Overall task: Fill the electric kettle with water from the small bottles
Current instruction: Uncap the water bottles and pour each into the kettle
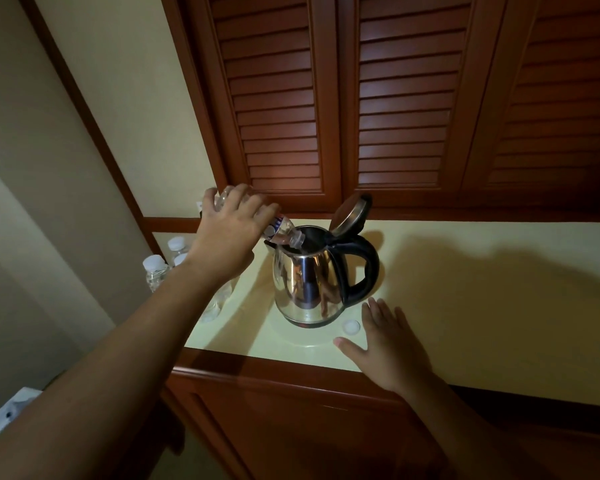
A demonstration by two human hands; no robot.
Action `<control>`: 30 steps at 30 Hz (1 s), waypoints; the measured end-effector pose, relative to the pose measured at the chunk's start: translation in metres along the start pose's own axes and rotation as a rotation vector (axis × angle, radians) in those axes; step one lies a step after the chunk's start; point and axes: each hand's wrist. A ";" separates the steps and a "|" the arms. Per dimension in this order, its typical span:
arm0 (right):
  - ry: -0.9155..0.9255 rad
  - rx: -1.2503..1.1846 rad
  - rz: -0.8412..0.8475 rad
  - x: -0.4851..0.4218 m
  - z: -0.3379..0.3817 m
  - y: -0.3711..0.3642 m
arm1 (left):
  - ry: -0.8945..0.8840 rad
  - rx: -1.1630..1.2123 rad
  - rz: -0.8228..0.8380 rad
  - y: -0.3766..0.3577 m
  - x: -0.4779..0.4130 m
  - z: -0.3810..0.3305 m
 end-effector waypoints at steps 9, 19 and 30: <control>0.006 0.001 -0.020 -0.002 -0.001 -0.003 | -0.057 -0.065 -0.011 0.001 -0.004 0.000; 0.004 -0.084 -0.062 -0.001 -0.002 -0.005 | -0.107 -0.097 -0.017 0.004 -0.008 0.000; -0.009 -0.118 -0.093 0.000 -0.004 -0.004 | -0.080 -0.120 0.011 0.005 -0.005 -0.003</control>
Point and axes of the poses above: each hand's wrist, its own x-axis away from the middle knuckle, its own y-axis out of the back of the hand, z = x × y, and after that the axes turned 15 degrees about -y, right-handed
